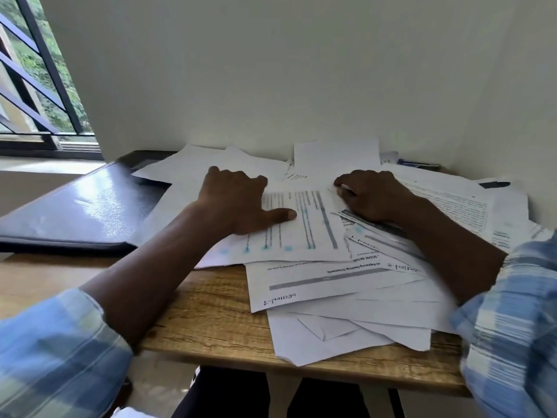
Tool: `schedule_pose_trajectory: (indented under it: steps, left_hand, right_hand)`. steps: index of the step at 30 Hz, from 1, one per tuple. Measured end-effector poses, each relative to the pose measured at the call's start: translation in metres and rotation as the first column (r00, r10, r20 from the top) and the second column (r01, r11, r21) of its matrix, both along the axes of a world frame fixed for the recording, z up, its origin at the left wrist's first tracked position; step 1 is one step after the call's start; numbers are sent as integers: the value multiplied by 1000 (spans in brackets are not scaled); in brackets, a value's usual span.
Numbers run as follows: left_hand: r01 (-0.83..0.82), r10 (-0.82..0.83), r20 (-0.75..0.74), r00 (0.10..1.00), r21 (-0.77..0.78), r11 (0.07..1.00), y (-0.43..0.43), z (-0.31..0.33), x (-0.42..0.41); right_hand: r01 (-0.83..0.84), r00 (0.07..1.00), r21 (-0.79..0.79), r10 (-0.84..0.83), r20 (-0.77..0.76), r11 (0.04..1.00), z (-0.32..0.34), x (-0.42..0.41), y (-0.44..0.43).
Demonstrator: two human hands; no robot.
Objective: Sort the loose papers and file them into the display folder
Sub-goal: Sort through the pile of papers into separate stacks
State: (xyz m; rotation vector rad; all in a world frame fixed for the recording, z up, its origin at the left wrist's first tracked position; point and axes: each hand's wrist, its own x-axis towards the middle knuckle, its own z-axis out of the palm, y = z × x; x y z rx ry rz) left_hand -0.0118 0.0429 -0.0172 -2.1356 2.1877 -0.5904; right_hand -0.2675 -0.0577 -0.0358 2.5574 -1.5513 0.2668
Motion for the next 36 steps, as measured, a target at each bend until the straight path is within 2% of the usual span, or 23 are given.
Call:
schedule_pose_trajectory:
  steps: [3,6,9,12,15,17,21,23,26,30,33,36]
  left_hand:
    - [-74,75,47,996,-12,997,5,0,3]
    - [-120,120,31,992,-16,993,9,4,0]
    - [-127,127,-4,992,-27,991,7,1,3]
    - [-66,68,-129,989,23,998,3,-5,10]
    - [13,52,-291,955,219,976,4,-6,13]
    - [73,50,-363,931,317,946,8,-3,14]
    - [247,-49,-501,864,336,909,18,12,22]
    - [322,-126,-539,833,287,902,23,14,25]
    - [333,-214,-517,829,148,931,32,9,25]
    - [219,-280,-491,825,-178,959,41,3,32]
    - [117,-329,-462,824,-430,895,46,7,39]
    - [57,-360,-419,834,-584,810,49,7,41]
  right_hand:
    - [-52,996,-23,54,77,998,1,3,3]
    - [-120,965,52,104,239,991,4,12,14]
    - [-168,957,67,147,249,983,6,21,23]
    - [-189,958,78,166,235,979,5,28,29]
    - [-212,953,83,188,236,974,3,30,31]
    - [-236,935,116,192,299,965,4,28,29]
    - [-214,932,119,166,323,970,1,27,24]
    - [-198,943,84,167,288,977,0,28,23]
    - [-191,949,62,168,267,980,-2,30,21]
    - [-17,993,19,15,119,1000,-10,30,10]
    - [26,997,58,-31,73,998,-13,29,6]
    - [-4,998,33,2,69,999,-10,31,5]
